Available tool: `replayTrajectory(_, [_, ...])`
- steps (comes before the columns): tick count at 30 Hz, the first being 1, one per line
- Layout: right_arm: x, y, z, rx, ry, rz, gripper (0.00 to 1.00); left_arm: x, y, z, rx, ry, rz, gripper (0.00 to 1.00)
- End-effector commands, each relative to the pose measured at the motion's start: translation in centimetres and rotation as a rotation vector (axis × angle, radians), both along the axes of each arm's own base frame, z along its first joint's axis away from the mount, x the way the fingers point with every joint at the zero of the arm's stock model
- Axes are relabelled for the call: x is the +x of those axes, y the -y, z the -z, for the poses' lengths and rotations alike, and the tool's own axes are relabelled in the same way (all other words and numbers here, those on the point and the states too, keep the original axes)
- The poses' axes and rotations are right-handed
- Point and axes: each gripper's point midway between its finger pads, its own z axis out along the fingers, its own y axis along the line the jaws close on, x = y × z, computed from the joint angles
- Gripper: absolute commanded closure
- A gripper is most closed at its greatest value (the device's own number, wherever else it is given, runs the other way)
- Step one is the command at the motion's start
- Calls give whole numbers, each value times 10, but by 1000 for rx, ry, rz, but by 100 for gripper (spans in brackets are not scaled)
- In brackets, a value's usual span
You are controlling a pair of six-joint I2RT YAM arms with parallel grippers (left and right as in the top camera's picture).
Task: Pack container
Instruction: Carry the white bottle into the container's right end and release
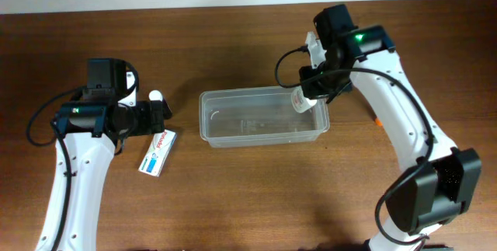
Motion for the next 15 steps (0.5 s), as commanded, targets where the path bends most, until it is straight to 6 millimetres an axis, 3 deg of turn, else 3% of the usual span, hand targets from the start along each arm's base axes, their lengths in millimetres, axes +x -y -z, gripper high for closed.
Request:
replayTrajectory(1, [1, 5, 20, -19, -7, 15, 79, 4, 2, -6, 0, 15, 17, 1])
replayTrajectory(6, [-1, 21, 46, -104, -13, 75, 80, 4, 2, -6, 0, 16, 18, 1])
replayTrajectory(13, [0, 21, 49, -107, -12, 76, 78, 4, 2, -6, -1, 15, 18, 1])
replayTrajectory(15, [0, 21, 49, -108, -13, 76, 60, 4, 2, -6, -1, 16, 18, 1])
